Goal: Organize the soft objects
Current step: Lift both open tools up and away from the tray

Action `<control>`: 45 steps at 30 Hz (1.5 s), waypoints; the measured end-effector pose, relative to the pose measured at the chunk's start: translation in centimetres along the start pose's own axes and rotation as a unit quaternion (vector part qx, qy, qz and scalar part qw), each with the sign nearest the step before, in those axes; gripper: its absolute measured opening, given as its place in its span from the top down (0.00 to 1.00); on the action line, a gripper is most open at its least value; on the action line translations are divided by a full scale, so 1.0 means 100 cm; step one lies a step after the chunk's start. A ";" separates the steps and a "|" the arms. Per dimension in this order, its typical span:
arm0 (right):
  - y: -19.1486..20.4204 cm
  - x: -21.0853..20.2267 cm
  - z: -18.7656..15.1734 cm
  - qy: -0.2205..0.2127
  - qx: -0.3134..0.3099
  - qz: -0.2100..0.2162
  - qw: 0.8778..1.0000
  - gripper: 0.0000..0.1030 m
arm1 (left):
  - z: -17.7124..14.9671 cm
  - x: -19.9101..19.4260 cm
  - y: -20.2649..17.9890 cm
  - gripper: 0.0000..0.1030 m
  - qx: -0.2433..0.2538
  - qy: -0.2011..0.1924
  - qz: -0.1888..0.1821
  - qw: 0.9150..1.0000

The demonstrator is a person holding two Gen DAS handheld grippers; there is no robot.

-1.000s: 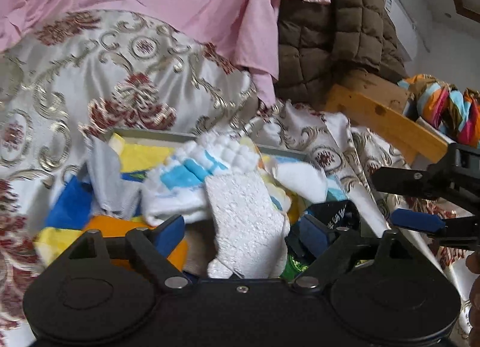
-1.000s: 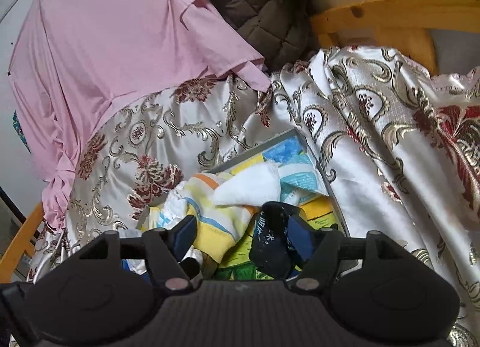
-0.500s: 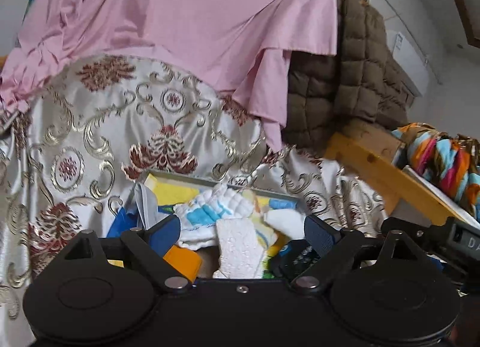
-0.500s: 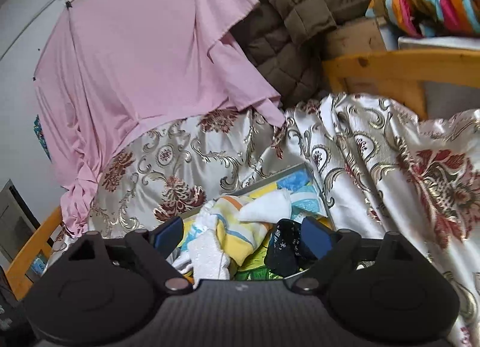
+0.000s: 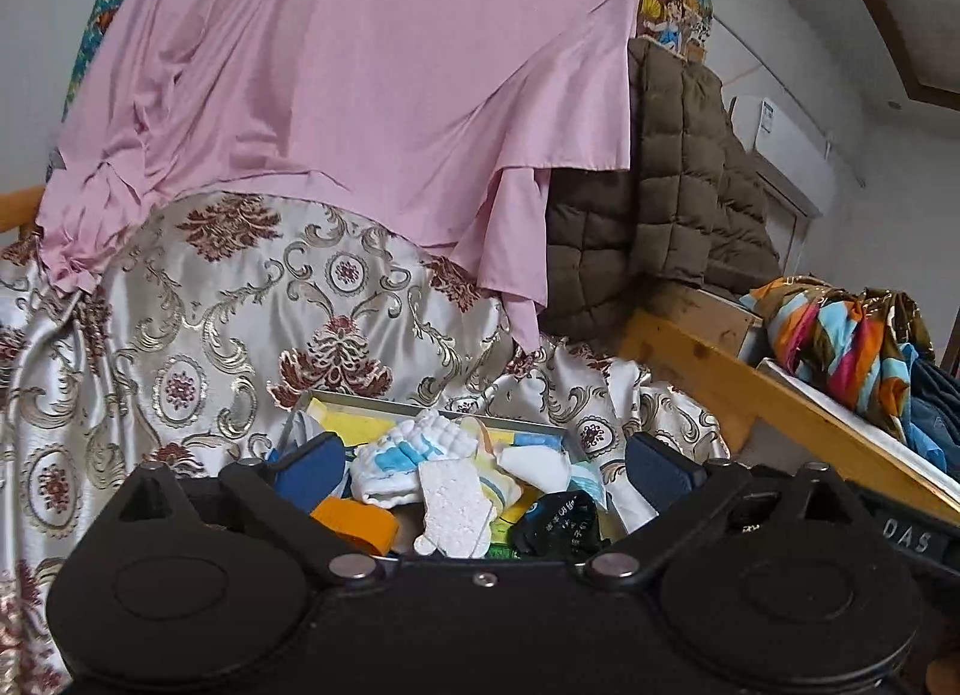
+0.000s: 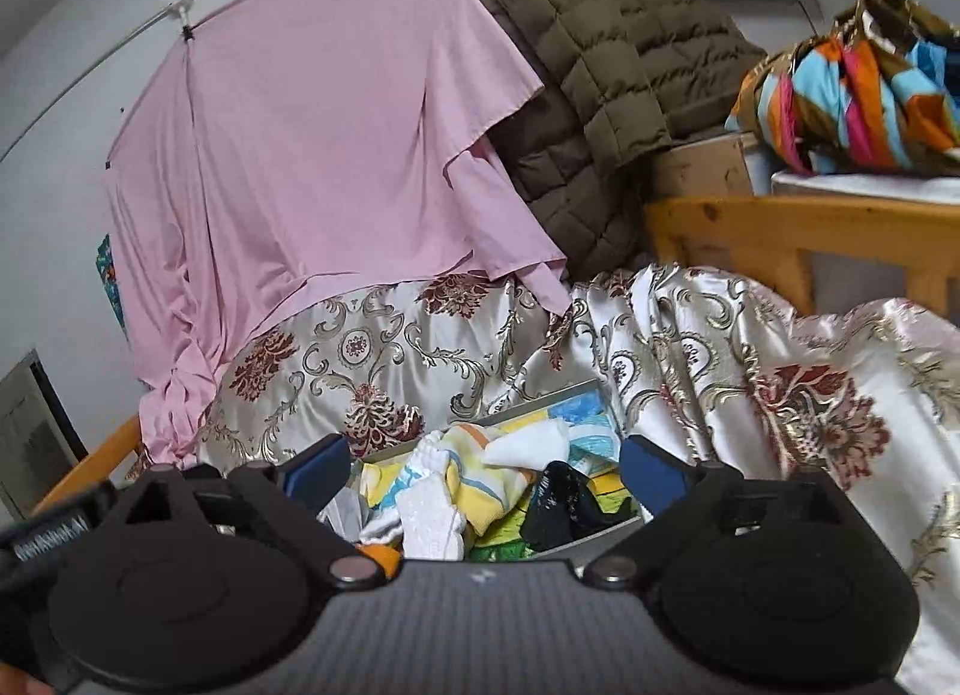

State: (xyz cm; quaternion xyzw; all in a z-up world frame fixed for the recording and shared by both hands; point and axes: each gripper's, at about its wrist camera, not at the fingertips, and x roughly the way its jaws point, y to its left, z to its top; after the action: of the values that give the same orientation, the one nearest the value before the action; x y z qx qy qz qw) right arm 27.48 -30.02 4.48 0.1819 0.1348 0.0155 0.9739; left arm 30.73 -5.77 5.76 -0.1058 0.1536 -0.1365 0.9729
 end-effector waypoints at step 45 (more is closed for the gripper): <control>0.032 -0.123 -0.084 -0.034 -0.081 -0.054 0.995 0.00 | -0.064 -0.139 0.012 0.01 0.006 -0.019 0.074 0.997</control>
State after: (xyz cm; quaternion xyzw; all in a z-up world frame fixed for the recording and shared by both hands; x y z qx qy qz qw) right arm 13.42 -25.09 1.29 0.0953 0.1096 -0.0320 0.9889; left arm 16.20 -1.57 3.27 -0.0908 0.1420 -0.0634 0.9837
